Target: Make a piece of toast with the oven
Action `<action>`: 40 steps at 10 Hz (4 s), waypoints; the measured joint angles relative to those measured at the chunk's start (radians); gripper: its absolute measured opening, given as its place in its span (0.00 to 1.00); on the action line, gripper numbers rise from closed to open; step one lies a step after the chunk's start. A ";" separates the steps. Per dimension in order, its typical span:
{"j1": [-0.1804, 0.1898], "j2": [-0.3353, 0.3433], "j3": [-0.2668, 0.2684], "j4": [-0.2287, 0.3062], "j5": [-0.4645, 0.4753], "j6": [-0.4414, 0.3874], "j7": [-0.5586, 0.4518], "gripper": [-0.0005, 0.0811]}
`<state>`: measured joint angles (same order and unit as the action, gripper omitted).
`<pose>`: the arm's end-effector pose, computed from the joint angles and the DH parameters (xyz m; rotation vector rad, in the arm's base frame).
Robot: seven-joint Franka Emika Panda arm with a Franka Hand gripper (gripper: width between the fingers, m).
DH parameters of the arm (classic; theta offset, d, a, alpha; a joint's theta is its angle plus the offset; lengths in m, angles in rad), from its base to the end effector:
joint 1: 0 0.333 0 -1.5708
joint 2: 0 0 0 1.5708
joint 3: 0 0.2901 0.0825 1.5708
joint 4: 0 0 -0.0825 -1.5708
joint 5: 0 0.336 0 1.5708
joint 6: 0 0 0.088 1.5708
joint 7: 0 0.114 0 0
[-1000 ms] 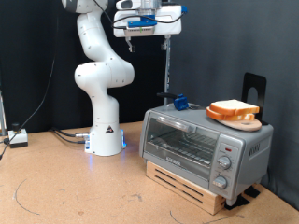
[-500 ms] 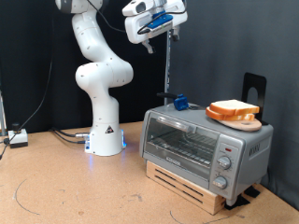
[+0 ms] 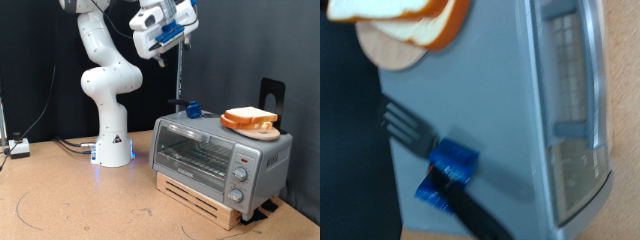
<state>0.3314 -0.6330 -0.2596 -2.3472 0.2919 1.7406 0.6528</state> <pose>0.3321 0.0370 0.5383 -2.6084 0.7810 0.2214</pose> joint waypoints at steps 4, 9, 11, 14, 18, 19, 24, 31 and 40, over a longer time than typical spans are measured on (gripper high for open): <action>-0.001 0.051 -0.005 -0.034 -0.005 0.097 -0.064 0.99; -0.001 0.033 -0.011 -0.081 -0.003 0.101 -0.187 0.99; -0.016 0.032 -0.017 -0.154 -0.009 0.152 -0.188 0.99; -0.048 0.054 -0.013 -0.239 -0.034 0.213 -0.147 0.99; -0.044 0.053 -0.026 -0.260 0.005 0.229 -0.205 0.99; -0.044 0.060 -0.029 -0.275 0.010 0.248 -0.205 0.99; -0.043 0.148 -0.031 -0.337 0.011 0.371 -0.233 0.99; -0.057 0.223 -0.038 -0.362 0.000 0.453 -0.253 0.99; -0.152 0.337 -0.104 -0.317 -0.114 0.499 -0.288 0.99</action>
<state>0.1791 -0.2961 -0.3635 -2.6644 0.1774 2.2392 0.3646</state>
